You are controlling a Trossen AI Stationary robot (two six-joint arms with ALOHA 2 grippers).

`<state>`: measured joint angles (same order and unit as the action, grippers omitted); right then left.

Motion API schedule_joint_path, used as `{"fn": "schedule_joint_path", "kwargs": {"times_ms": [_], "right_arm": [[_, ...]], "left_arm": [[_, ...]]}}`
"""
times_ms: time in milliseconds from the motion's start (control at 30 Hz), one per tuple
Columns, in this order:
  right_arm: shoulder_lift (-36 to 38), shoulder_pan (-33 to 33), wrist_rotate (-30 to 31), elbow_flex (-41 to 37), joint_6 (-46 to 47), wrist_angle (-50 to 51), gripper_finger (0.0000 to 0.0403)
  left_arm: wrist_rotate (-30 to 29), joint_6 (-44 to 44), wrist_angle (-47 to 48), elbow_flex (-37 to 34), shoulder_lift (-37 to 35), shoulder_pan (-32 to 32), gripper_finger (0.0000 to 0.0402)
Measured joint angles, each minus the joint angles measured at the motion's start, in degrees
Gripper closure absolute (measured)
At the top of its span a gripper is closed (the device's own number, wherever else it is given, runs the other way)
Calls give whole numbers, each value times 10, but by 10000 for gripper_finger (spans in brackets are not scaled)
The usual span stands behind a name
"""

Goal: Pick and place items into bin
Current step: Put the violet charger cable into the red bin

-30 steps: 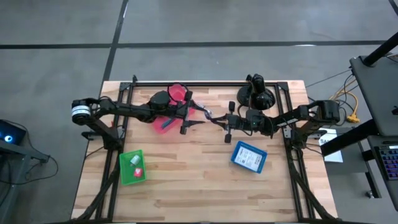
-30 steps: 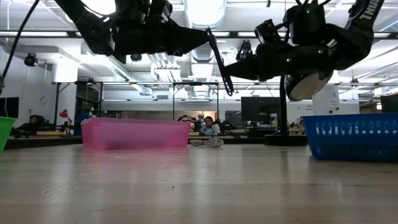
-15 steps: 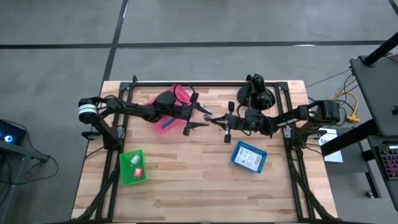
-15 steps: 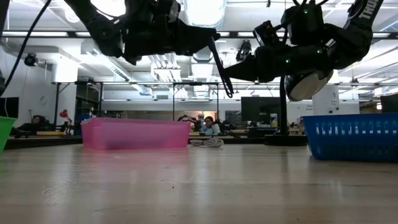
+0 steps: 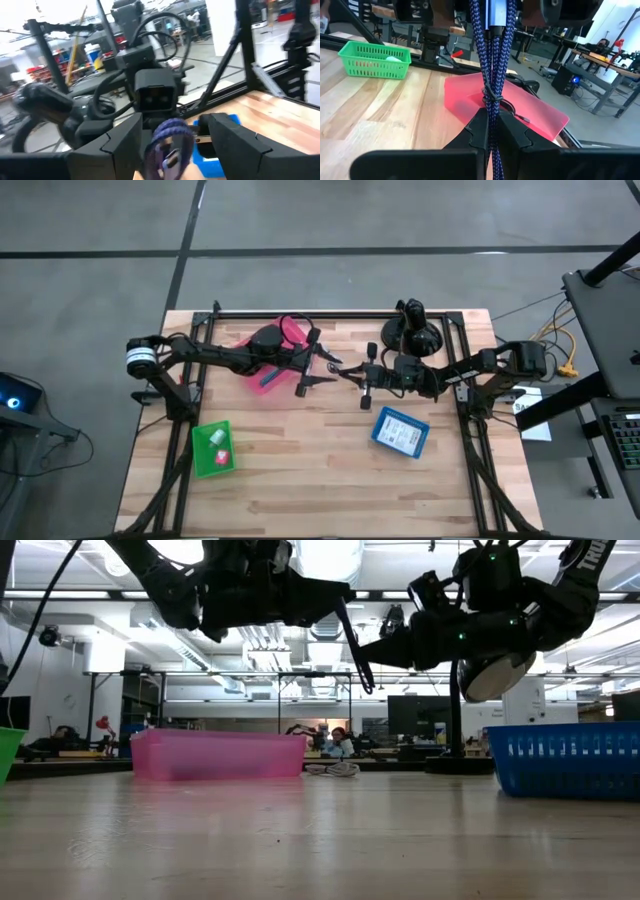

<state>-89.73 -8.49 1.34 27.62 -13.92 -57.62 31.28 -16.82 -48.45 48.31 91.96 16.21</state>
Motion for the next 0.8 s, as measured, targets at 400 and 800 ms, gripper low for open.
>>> {"fn": "schedule_joint_path", "kwargs": {"times_ms": [400,800], "right_arm": [[1,0,0,0,2,-24,390],[1,0,0,0,3,-26,390]], "left_arm": [[-46,-1,8,-1,8,0,189],[-46,-6,7,1,13,0,206]]}}
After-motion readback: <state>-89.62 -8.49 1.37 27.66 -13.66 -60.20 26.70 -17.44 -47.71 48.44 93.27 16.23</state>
